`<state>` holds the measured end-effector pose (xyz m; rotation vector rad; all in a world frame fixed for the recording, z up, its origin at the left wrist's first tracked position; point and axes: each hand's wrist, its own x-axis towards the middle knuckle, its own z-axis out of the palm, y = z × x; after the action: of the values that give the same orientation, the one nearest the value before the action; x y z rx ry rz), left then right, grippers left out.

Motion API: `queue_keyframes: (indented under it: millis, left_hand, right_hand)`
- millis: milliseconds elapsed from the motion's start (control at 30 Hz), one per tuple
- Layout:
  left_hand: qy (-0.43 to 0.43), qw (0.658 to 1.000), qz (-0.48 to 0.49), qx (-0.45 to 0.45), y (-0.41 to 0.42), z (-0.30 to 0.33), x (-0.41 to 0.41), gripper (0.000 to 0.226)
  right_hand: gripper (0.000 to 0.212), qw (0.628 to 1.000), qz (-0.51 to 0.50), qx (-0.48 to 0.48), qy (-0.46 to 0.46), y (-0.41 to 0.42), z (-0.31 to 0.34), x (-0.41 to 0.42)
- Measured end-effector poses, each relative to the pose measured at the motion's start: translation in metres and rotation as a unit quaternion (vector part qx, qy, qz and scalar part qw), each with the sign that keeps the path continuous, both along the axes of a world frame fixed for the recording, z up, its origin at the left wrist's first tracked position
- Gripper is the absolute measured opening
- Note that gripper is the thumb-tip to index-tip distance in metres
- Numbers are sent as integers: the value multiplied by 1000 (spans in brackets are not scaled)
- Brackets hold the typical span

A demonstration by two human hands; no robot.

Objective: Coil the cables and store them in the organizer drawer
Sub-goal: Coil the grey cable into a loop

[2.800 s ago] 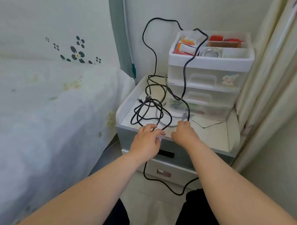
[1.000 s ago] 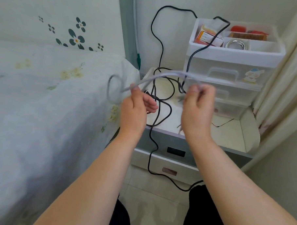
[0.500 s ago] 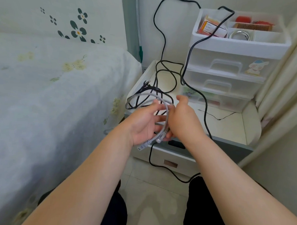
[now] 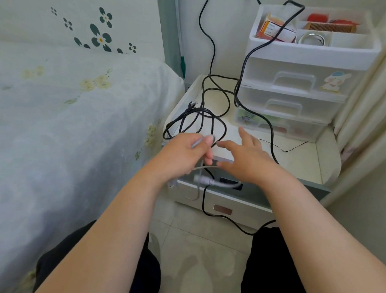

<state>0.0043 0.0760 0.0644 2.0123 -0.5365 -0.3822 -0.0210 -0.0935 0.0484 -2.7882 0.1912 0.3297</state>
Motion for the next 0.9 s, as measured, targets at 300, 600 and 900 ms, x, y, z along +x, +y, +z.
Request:
queue_keyframes:
  millis: [300, 600, 900]
  left_hand:
    - [356, 853, -22, -381, 1, 3, 23, 37]
    - [366, 815, 44, -447, 1, 1, 30, 44]
    - [152, 860, 218, -435, 10, 1, 47, 35]
  right_hand:
    - [17, 871, -62, 457, -170, 42, -12, 12]
    - [11, 906, -45, 392, -156, 26, -17, 28]
    - [40, 983, 180, -29, 27, 25, -25, -1]
